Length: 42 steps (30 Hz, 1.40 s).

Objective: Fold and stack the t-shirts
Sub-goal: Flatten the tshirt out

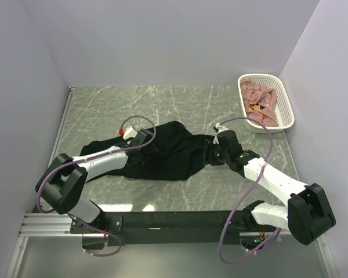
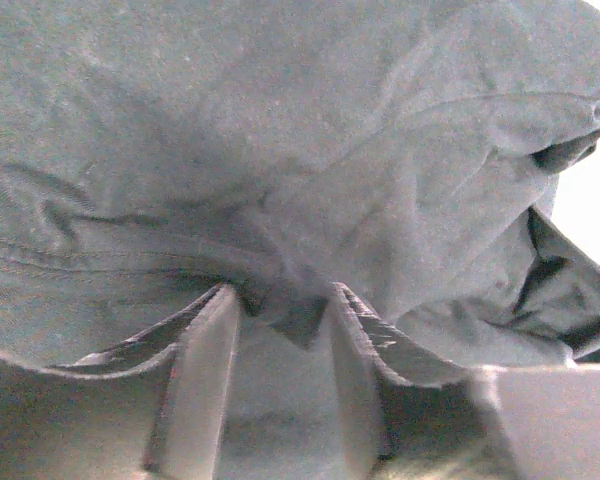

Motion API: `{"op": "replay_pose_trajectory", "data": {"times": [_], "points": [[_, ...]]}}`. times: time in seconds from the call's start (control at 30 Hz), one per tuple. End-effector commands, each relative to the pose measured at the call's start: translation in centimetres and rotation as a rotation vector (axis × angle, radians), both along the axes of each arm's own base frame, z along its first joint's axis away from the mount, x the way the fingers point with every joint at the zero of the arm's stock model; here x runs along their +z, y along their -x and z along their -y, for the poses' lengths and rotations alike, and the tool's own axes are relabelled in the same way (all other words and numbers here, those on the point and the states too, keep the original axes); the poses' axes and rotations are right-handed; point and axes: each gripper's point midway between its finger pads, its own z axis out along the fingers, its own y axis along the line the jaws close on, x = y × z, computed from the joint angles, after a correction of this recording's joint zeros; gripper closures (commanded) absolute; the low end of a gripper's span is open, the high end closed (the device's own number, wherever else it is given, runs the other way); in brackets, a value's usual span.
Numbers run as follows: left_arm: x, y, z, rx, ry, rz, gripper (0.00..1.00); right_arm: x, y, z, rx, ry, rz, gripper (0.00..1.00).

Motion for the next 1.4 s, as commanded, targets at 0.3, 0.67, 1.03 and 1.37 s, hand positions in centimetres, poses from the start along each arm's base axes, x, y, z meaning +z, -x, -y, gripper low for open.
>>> {"op": "replay_pose_trajectory", "data": {"times": [0.3,0.67,1.03,1.37], "points": [[2.0,-0.2,-0.8,0.052,0.013,0.041,0.58,1.0,-0.4,-0.3,0.014,-0.014,0.036,0.44],[1.4,0.9,-1.4,0.086,0.06,0.038,0.54,0.8,-0.2,-0.5,0.016,-0.025,0.026,0.45],[0.0,1.9,-1.4,0.16,0.165,0.012,0.29,0.4,0.2,-0.2,0.018,-0.022,0.024,0.45],[0.0,0.9,-0.7,0.19,0.203,0.029,0.33,0.3,0.3,-0.2,0.023,-0.019,0.025,0.45]]}}
